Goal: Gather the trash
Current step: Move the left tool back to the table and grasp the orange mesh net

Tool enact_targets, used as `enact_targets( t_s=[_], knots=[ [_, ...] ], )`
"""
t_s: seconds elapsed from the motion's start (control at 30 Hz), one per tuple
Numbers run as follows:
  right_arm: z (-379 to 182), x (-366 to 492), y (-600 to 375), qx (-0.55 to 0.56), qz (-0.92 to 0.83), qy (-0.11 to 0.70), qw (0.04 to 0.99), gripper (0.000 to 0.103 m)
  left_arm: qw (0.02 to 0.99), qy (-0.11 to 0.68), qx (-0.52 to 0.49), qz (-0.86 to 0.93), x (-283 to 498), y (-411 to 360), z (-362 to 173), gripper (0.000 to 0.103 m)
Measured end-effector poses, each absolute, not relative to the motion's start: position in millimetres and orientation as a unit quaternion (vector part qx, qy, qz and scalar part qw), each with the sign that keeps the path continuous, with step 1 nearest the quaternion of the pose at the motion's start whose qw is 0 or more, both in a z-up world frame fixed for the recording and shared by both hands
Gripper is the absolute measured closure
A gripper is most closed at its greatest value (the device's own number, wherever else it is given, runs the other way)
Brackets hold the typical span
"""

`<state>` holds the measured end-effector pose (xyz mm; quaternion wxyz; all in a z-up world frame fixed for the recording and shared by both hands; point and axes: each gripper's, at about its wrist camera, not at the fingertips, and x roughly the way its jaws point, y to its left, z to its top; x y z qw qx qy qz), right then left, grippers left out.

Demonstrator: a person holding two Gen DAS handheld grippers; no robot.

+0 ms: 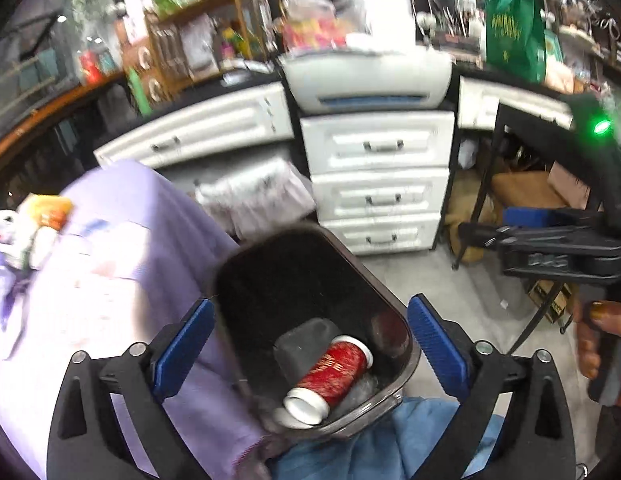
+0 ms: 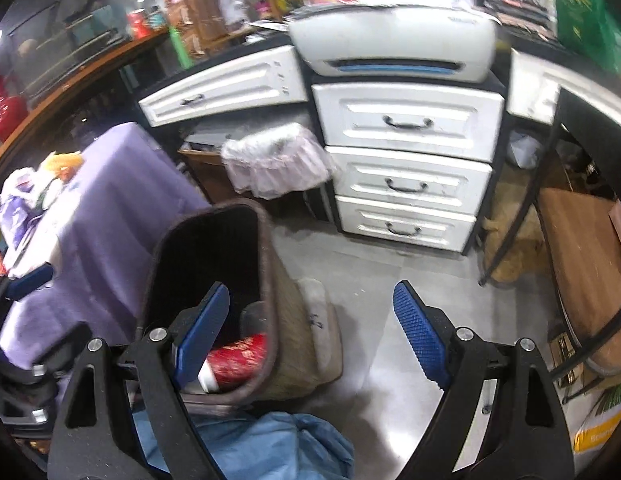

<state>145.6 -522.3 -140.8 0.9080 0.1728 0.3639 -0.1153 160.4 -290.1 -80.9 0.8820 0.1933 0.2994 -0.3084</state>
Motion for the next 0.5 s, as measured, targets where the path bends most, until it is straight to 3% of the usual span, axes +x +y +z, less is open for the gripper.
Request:
enact_targets(
  t_s=[0.5],
  knots=[
    [-70.2, 206.9, -350.7, 0.079, 0.09, 0.337, 0.934, 0.016, 0.946, 0.25, 0.155, -0.133, 168.7, -118.0, -14.8, 0.006]
  ],
)
